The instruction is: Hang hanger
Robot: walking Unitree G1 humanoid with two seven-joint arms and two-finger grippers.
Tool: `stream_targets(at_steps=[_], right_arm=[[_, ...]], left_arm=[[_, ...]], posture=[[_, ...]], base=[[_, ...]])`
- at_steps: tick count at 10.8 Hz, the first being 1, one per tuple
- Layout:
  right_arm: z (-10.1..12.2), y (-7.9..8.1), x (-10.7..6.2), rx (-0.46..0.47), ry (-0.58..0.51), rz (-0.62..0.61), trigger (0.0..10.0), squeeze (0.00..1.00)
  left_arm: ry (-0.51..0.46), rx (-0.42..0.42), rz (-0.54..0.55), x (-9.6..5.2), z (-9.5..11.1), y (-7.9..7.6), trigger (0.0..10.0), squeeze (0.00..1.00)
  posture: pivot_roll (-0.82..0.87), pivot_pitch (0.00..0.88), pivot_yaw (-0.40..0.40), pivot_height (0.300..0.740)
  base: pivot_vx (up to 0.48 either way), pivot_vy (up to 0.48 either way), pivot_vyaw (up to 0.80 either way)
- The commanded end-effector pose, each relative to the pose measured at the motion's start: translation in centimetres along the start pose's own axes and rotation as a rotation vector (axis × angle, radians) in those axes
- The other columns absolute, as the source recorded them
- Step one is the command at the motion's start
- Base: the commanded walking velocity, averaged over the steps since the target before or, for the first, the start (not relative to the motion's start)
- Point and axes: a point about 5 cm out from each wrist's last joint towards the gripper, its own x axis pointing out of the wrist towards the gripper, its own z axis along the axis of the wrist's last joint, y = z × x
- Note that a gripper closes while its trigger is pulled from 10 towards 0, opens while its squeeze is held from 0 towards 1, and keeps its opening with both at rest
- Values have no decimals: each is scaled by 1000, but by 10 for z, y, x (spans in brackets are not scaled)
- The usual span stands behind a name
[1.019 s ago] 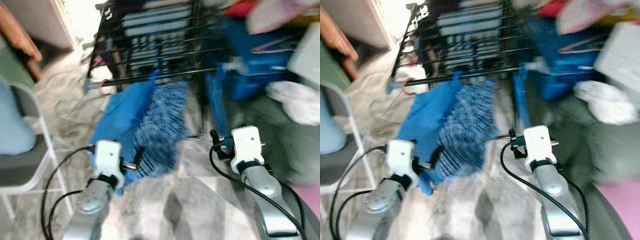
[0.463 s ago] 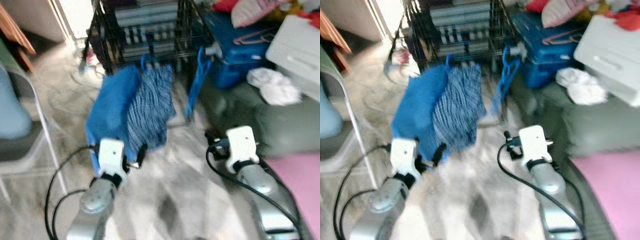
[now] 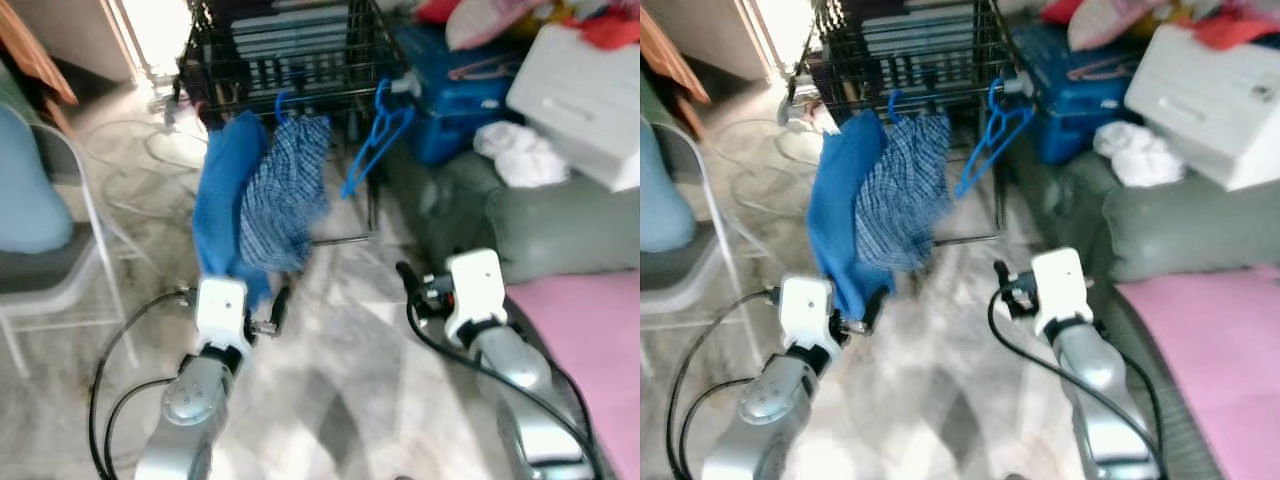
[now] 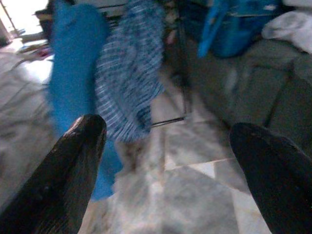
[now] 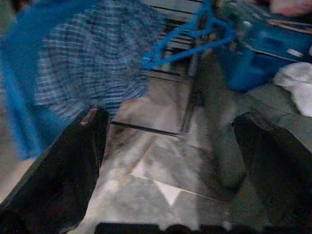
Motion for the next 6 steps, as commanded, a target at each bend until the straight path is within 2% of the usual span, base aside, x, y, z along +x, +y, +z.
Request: stream_targets(at_steps=[1,5,6], right_arm=[[9,8,2,4,-41,36,10000,0],[12,12,4,26,-52,54,10000,0],[12,13,4,30,-56,61,10000,0]], left_arm=[[3,29,65,0,-1,10,10000,0],[-36,48,218,5,8,29,10000,0],[-46,55,220,6,10,30,10000,0]], posture=[[-129,62,77,740],[-131,62,82,740],[-129,61,84,740]], base=[[0,0,800],[0,0,800],[0,0,800]])
